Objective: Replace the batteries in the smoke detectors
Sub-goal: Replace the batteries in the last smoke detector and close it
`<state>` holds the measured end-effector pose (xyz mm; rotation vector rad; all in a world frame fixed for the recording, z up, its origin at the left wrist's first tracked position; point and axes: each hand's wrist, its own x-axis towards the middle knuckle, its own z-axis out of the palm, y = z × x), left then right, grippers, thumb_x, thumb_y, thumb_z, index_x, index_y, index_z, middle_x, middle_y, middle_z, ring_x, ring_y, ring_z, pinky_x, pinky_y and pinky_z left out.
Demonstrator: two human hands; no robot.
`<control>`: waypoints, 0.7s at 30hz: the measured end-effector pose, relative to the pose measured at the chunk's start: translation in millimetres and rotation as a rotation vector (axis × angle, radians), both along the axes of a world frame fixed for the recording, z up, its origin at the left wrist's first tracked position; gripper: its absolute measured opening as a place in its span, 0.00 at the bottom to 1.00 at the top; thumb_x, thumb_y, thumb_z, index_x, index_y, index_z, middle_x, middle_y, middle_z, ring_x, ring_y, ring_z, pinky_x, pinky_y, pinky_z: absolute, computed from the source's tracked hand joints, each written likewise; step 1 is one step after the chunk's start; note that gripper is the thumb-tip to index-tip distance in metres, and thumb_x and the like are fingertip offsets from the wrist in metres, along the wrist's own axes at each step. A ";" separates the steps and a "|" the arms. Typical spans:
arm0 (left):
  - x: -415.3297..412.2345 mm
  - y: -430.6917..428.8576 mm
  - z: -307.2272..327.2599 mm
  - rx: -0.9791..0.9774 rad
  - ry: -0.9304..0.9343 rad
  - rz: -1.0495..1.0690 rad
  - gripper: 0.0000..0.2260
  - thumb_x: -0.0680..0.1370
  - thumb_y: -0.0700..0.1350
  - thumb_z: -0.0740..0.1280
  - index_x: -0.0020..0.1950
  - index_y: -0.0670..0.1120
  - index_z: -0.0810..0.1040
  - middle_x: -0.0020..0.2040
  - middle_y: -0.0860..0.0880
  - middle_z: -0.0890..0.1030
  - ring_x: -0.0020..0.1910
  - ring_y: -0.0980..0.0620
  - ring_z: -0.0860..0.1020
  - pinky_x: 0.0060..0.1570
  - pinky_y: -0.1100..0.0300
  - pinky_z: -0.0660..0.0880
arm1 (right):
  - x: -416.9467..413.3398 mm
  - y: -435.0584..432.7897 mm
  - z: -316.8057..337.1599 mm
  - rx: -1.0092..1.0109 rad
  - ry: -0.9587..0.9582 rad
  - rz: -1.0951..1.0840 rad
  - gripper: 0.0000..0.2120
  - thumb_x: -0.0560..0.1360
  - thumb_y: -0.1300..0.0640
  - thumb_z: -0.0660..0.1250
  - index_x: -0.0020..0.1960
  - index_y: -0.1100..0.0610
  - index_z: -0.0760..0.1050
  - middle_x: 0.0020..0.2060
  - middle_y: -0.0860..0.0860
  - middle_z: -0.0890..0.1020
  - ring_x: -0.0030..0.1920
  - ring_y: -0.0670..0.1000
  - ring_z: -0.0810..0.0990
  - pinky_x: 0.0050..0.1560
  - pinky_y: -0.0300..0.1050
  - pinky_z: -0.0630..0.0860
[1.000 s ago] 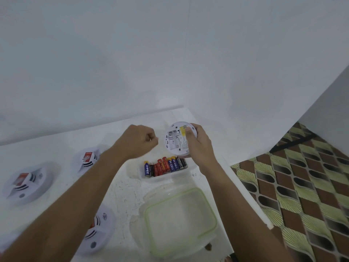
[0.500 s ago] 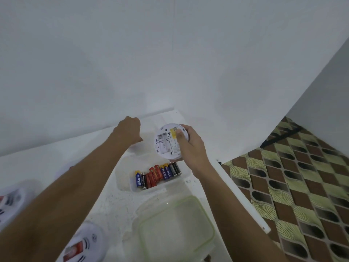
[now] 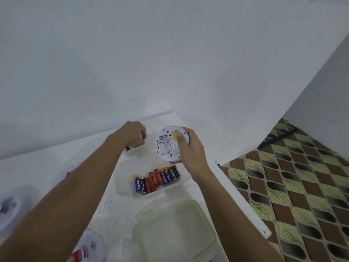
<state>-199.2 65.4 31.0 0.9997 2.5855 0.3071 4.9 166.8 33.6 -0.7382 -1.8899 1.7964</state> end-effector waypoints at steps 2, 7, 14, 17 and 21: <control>6.1 -0.7 6.7 0.223 -0.043 0.016 0.06 0.77 0.41 0.65 0.50 0.49 0.80 0.46 0.49 0.82 0.39 0.51 0.80 0.39 0.59 0.76 | 1.0 0.4 -0.7 -0.009 0.004 -0.036 0.11 0.84 0.51 0.59 0.66 0.50 0.72 0.52 0.43 0.78 0.51 0.47 0.80 0.34 0.48 0.84; 43.9 -4.0 21.1 0.721 -0.225 0.059 0.09 0.82 0.43 0.61 0.59 0.50 0.78 0.52 0.52 0.78 0.43 0.54 0.83 0.44 0.59 0.80 | 3.3 -0.1 -1.4 -0.023 0.017 -0.111 0.12 0.84 0.50 0.60 0.66 0.51 0.71 0.50 0.42 0.78 0.49 0.47 0.81 0.35 0.49 0.84; 82.4 -12.9 21.4 0.819 -0.286 0.013 0.04 0.74 0.47 0.74 0.47 0.52 0.81 0.43 0.52 0.84 0.40 0.50 0.82 0.42 0.53 0.77 | 11.7 -4.5 -2.8 0.010 0.045 -0.166 0.13 0.84 0.49 0.60 0.67 0.51 0.70 0.50 0.43 0.78 0.49 0.46 0.82 0.36 0.50 0.85; 89.9 -13.6 18.7 0.826 -0.306 -0.006 0.09 0.74 0.40 0.72 0.43 0.56 0.84 0.48 0.53 0.83 0.46 0.52 0.82 0.52 0.52 0.78 | 14.6 -7.3 -6.0 0.013 0.055 -0.178 0.13 0.83 0.49 0.60 0.67 0.50 0.71 0.50 0.43 0.79 0.50 0.47 0.83 0.38 0.53 0.85; 96.7 -14.9 18.8 0.806 -0.315 -0.028 0.14 0.75 0.36 0.67 0.51 0.55 0.85 0.50 0.55 0.83 0.48 0.55 0.82 0.54 0.56 0.78 | 15.6 -10.3 -10.7 0.046 0.045 -0.184 0.14 0.83 0.48 0.60 0.67 0.49 0.71 0.51 0.43 0.80 0.51 0.46 0.83 0.44 0.57 0.85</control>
